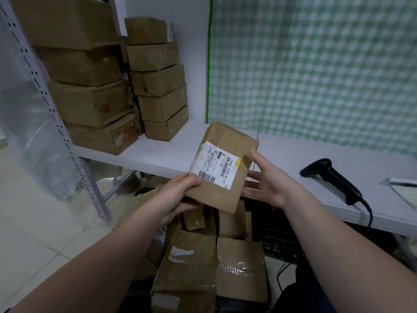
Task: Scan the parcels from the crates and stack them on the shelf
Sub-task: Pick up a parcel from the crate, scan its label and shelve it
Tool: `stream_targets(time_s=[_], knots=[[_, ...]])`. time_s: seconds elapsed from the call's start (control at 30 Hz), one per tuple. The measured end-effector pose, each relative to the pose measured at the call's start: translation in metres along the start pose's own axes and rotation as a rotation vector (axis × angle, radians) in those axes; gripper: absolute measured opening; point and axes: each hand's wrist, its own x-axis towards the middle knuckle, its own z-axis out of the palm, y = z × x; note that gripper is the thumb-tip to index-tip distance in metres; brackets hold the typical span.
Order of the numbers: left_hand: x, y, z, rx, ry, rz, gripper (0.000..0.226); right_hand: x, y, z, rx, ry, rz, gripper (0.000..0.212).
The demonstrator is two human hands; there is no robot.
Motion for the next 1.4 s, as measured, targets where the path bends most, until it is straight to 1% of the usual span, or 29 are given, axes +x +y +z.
stream_targets(time_s=[0.03,0.07,0.13,0.17,0.27,0.33,0.4,0.47,0.53,0.57,0.63,0.73,0.8,0.9,1.0,1.03,1.07,1.13,1.17,1.23,1.33,1.4], knots=[[0.003,0.001,0.007,-0.072,-0.016,-0.012,0.015,-0.001,-0.002,0.001,-0.025,-0.004,-0.036,0.043],[0.006,0.003,0.013,-0.127,-0.026,-0.018,0.011,-0.001,-0.004,-0.001,-0.062,0.008,-0.079,0.038],[0.016,0.006,0.024,-0.179,-0.044,-0.031,0.016,-0.001,-0.009,-0.008,-0.122,0.073,-0.149,0.025],[0.021,0.009,0.03,-0.182,-0.049,-0.037,0.018,-0.001,-0.013,-0.013,-0.154,0.136,-0.167,0.019],[0.043,0.015,0.046,-0.138,-0.018,-0.037,0.015,0.01,-0.018,-0.046,-0.406,0.471,-0.244,0.026],[0.06,0.018,0.057,-0.088,0.004,-0.042,0.01,0.02,-0.019,-0.074,-0.62,0.633,-0.248,0.038],[0.079,0.021,0.068,-0.02,0.026,-0.054,0.007,0.032,-0.018,-0.105,-0.805,0.723,-0.157,0.049],[0.103,0.024,0.078,0.062,0.046,-0.067,0.007,0.045,-0.018,-0.133,-1.002,0.829,-0.01,0.057],[0.132,0.028,0.086,0.12,0.051,-0.082,0.012,0.056,-0.018,-0.151,-1.079,0.896,0.14,0.06],[0.146,0.031,0.09,0.134,0.045,-0.09,0.015,0.062,-0.018,-0.157,-1.09,0.918,0.2,0.059],[0.172,0.035,0.097,0.144,0.011,-0.098,0.017,0.075,-0.018,-0.166,-1.117,0.966,0.267,0.051],[0.202,0.037,0.102,0.183,-0.07,-0.114,0.016,0.097,-0.02,-0.177,-1.094,1.036,0.276,0.034],[0.214,0.036,0.101,0.171,-0.097,-0.127,0.016,0.106,-0.023,-0.183,-1.014,1.016,0.267,0.023],[0.223,0.035,0.092,0.114,-0.094,-0.145,0.013,0.11,-0.022,-0.18,-0.855,0.867,0.237,0.021],[0.227,0.037,0.077,0.11,-0.073,-0.112,0.01,0.111,-0.017,-0.171,-0.666,0.743,0.247,0.012],[0.228,0.037,0.07,0.124,-0.061,-0.094,0.013,0.111,-0.018,-0.167,-0.597,0.71,0.241,0.01],[0.228,0.039,0.062,0.137,-0.045,-0.078,0.023,0.109,-0.02,-0.163,-0.519,0.686,0.217,0.009],[0.226,0.043,0.046,0.151,-0.004,-0.048,0.05,0.105,-0.029,-0.15,-0.378,0.653,0.132,0.011],[0.223,0.046,0.039,0.152,0.015,-0.035,0.06,0.102,-0.035,-0.142,-0.328,0.625,0.083,0.012],[0.216,0.048,0.025,0.147,0.059,-0.017,0.069,0.092,-0.05,-0.121,-0.292,0.527,-0.005,0.014],[0.202,0.049,0.012,0.122,0.13,0.004,0.06,0.076,-0.069,-0.087,-0.383,0.36,-0.098,0.014],[0.191,0.047,0.004,0.104,0.159,0.0,0.056,0.067,-0.075,-0.065,-0.46,0.28,-0.136,0.013]])
